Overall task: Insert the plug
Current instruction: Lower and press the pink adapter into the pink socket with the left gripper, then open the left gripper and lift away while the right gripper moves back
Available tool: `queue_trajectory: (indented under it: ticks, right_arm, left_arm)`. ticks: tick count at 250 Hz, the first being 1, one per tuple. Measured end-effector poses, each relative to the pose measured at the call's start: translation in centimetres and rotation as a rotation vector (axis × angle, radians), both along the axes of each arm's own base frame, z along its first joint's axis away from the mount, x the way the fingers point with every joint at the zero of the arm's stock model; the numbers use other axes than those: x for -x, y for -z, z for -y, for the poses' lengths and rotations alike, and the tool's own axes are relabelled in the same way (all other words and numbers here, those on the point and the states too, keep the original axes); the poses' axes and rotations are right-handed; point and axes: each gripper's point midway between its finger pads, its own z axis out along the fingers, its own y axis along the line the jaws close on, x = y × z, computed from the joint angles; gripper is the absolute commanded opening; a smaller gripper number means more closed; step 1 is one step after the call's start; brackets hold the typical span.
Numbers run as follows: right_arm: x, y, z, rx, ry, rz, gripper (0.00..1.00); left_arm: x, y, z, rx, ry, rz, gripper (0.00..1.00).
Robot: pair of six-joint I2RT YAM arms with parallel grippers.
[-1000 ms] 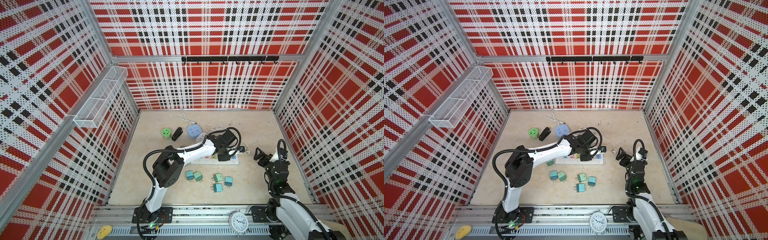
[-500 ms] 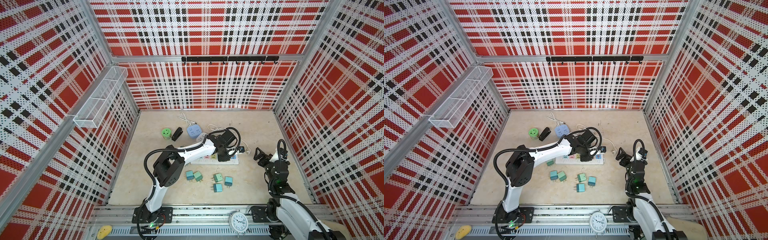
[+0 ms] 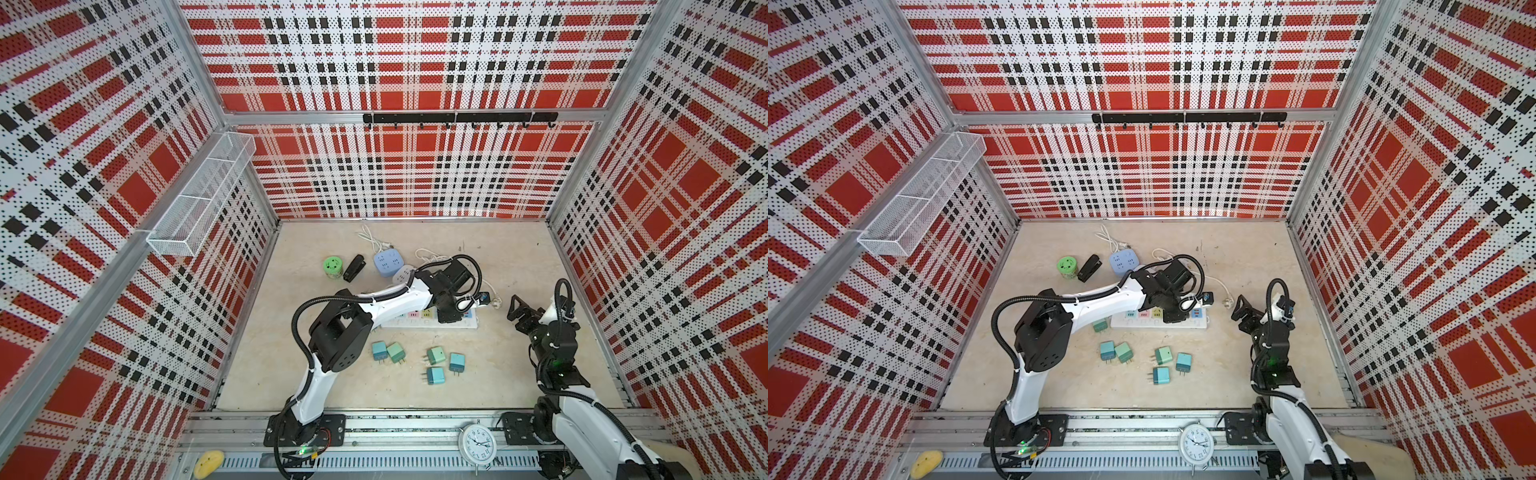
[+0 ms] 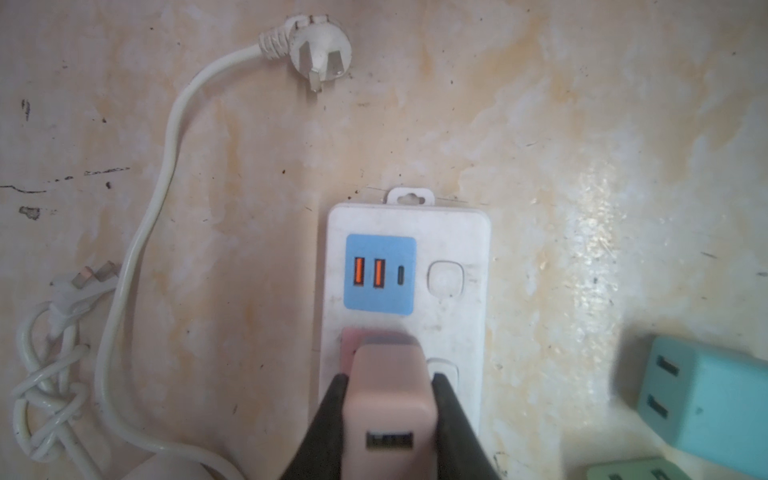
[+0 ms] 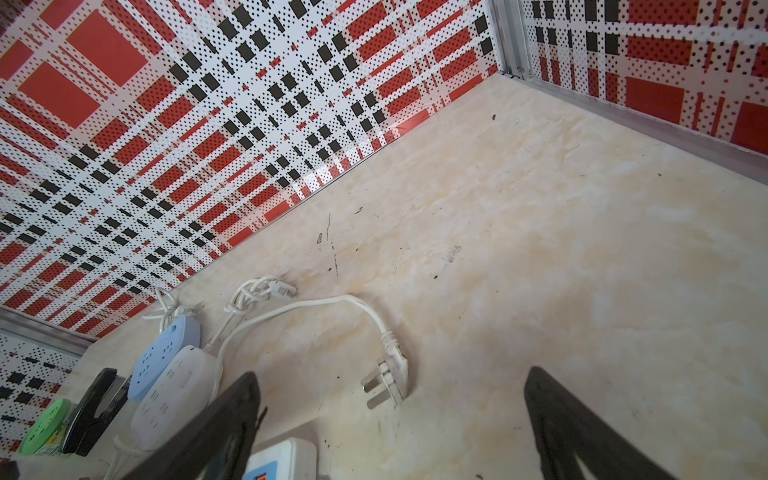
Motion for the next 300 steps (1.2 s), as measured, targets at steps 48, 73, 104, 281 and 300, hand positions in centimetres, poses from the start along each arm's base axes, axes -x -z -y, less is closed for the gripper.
queue_trajectory:
  ticks: [48, 73, 104, 281, 300]
  right_arm:
    - [0.0, 0.0, 0.0, 0.0, 0.0, 0.0, 1.0]
    - [0.0, 0.0, 0.0, 0.0, 0.0, 0.0, 1.0]
    - [0.0, 0.0, 0.0, 0.0, 0.0, 0.0, 1.0]
    - [0.2, 1.4, 1.4, -0.018, 0.093, -0.072, 1.0]
    - [0.2, 1.6, 1.7, -0.022, 0.11, -0.09, 1.0]
  left_arm:
    - [-0.1, 0.0, 0.0, -0.002, -0.001, 0.002, 0.0]
    - [-0.1, 0.1, -0.1, -0.002, -0.003, 0.0, 0.0]
    - [-0.4, 0.8, -0.2, -0.002, -0.004, -0.016, 0.0]
    - [-1.4, 2.3, -0.6, 0.022, -0.072, -0.101, 0.99]
    - [-1.6, 2.1, -0.7, 0.021, -0.091, -0.089, 0.99]
